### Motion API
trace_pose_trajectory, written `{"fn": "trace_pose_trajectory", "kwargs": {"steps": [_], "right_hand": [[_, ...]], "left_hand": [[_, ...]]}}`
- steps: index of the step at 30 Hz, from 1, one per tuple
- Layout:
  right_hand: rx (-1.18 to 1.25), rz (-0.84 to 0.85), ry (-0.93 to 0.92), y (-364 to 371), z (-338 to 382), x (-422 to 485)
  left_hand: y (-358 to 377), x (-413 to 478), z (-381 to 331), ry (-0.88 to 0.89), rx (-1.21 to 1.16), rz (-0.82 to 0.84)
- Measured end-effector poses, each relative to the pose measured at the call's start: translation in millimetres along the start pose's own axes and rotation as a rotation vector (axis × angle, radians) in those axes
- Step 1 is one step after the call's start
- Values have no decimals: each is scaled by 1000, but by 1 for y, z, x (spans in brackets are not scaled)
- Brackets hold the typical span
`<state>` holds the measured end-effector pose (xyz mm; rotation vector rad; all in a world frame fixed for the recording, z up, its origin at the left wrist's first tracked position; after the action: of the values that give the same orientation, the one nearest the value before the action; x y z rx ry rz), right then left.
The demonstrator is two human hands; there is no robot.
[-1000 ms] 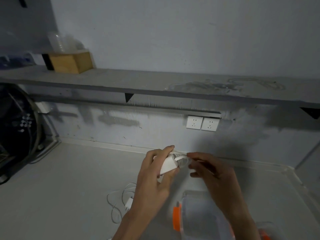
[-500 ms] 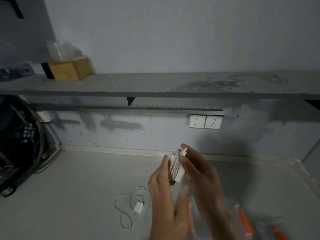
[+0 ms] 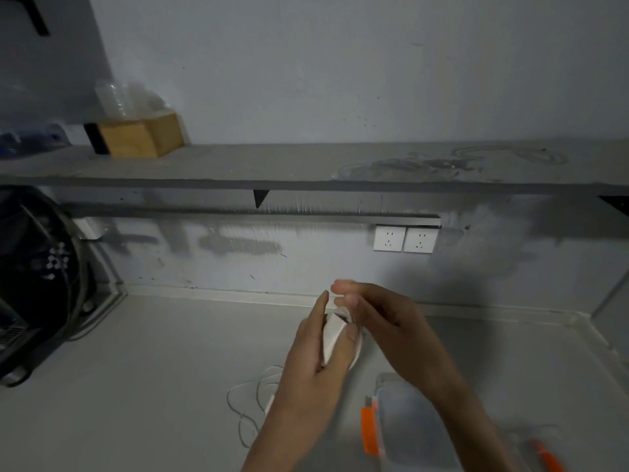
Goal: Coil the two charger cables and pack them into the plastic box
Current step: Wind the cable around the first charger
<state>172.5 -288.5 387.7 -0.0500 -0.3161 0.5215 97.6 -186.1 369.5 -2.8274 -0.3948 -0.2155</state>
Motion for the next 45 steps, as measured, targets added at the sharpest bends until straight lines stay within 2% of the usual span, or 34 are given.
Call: {"fn": "trace_pose_trajectory", "kwargs": {"steps": [2, 5, 10, 12, 16, 22, 26, 30, 34, 36, 38, 42, 44, 45], "right_hand": [[-63, -110, -18, 1, -2, -3], [32, -235, -31, 1, -8, -12], [242, -421, -94, 1, -15, -23], [301, -461, -82, 2, -19, -24], [331, -425, -77, 6, -16, -18], [49, -274, -136, -18, 23, -3], [142, -213, -98, -30, 35, -3], [202, -279, -85, -34, 30, -7], [421, -395, -48, -35, 9, -20], [464, -457, -89, -34, 6, -27], [400, -474, -153, -30, 12, -28], [-132, -303, -350, -15, 46, -22], [-230, -198, -340, -10, 50, -20], [-204, -164, -290, -8, 47, -18]], "left_hand": [[7, -4, -2, 57, 86, -72], [12, -13, 3, 116, 108, -146], [14, -19, 16, 41, -170, -184], [14, -19, 16, 32, -199, -206], [14, -16, 15, 34, -235, -221], [-13, -10, 3, 133, -173, -197], [-30, -3, 4, 52, -365, -133], [-31, 0, 7, -10, -351, -73], [-34, 2, 15, -51, -430, -149], [-34, 3, 19, -71, -483, -190], [-31, 2, 17, -55, -490, -194], [-29, -3, 7, 50, -402, -222], [-37, -4, 5, 67, -409, -249], [-41, -4, 6, 49, -449, -259]]}}
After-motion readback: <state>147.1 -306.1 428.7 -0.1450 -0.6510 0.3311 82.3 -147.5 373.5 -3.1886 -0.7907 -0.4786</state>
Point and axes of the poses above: each hand's wrist, its own x-axis towards the middle knuckle, its own y-axis out of the palm, z = x × y, the point moved 7 cm from there along x, towards the middle knuckle, and after that the axes turned 3 degrees about x, right-handed, at the moved point
